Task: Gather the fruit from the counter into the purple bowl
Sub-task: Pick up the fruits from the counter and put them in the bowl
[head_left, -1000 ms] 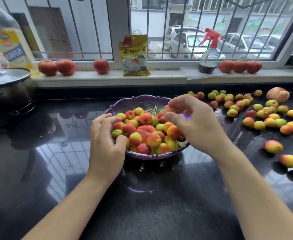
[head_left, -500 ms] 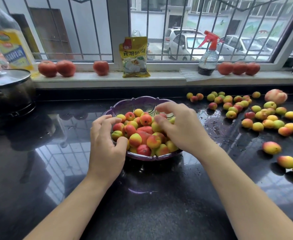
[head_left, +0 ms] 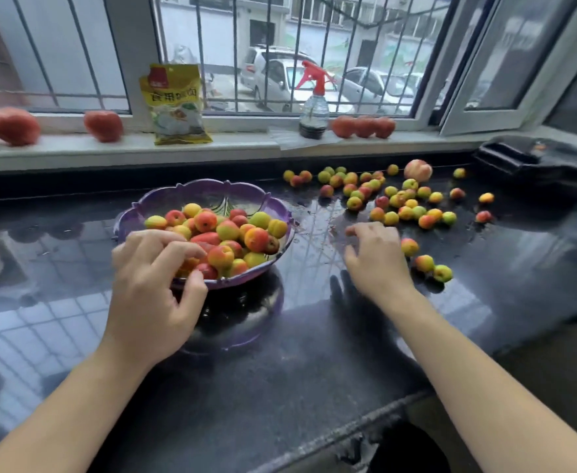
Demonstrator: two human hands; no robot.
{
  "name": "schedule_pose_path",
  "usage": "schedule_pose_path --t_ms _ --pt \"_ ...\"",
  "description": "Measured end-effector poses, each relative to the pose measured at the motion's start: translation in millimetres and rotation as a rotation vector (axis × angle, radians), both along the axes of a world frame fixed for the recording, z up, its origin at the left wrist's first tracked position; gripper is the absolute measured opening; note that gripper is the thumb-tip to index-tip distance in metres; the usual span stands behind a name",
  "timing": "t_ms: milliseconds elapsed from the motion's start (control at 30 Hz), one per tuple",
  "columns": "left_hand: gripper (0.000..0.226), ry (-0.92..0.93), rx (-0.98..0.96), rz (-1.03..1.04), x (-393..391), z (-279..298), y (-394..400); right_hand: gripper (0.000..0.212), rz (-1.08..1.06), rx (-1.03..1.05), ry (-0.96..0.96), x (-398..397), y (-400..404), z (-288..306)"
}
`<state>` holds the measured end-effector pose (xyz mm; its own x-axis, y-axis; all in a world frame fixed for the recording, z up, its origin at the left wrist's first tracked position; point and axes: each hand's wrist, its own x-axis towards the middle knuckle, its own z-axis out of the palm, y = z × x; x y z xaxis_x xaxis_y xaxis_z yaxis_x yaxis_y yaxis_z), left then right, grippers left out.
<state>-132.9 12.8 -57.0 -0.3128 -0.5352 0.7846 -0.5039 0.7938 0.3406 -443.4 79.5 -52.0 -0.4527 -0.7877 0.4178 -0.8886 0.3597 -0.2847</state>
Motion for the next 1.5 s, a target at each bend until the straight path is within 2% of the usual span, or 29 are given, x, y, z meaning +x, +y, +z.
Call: schedule_pose_path --t_ms 133,233,333,500,600,667,800,900,1033,1167,1233,1333,1400,1500 --pt "0.025 -0.134 -0.108 0.022 -13.6 -7.8 6.2 0.04 -0.238 0.008 0.162 -37.3 33.5 -3.3" --pt "0.026 -0.176 -0.119 0.032 -14.6 -12.3 7.5 0.049 -0.39 0.179 0.139 -51.8 42.5 -6.8" --pt "0.025 -0.18 -0.132 0.035 -14.2 -13.2 9.4 0.047 -0.48 0.318 0.082 -57.8 45.0 -11.0" --pt "0.023 -0.177 -0.142 0.023 -13.0 -13.5 9.8 0.041 -0.5 0.229 0.087 -62.6 46.6 -14.4" --pt "0.022 -0.162 -0.131 0.012 -12.2 -13.4 9.2 0.036 -0.411 -0.031 0.017 -43.5 42.1 0.7" --pt "0.023 -0.15 -0.12 0.002 -12.5 -12.8 8.2 0.028 -0.194 -0.183 -0.125 -11.5 29.8 23.1" --pt "0.027 -0.115 -0.107 0.016 -6.0 -11.6 4.1 0.024 0.285 -0.115 -0.392 60.2 -21.5 66.5" --pt "0.027 -0.067 -0.071 0.048 3.8 -10.9 -1.9 0.026 0.415 -0.04 -0.305 92.1 -71.0 76.3" --pt "0.029 -0.026 -0.004 0.032 10.6 -10.2 -10.1 0.025 0.483 0.116 -0.252 108.3 -108.7 73.9" --pt "0.031 0.0 0.035 0.01 11.8 -9.5 -11.9 0.025 0.491 0.248 -0.216 108.1 -112.1 67.1" --pt "0.031 0.0 0.045 0.009 11.5 -9.6 -12.1 0.029 0.489 0.148 -0.297 103.1 -107.0 66.3" --pt "0.03 -0.006 0.035 0.02 11.1 -9.9 -11.5 0.027 0.437 -0.139 -0.448 88.4 -86.1 62.6" --pt "0.028 -0.018 0.003 0.027 9.3 -9.3 -8.8 0.026 0.337 -0.261 -0.44 75.2 -65.0 50.8" --pt "0.022 -0.084 -0.07 0.023 1.1 -10.2 0.4 0.028 0.172 -0.302 -0.379 54.6 -29.9 21.8"
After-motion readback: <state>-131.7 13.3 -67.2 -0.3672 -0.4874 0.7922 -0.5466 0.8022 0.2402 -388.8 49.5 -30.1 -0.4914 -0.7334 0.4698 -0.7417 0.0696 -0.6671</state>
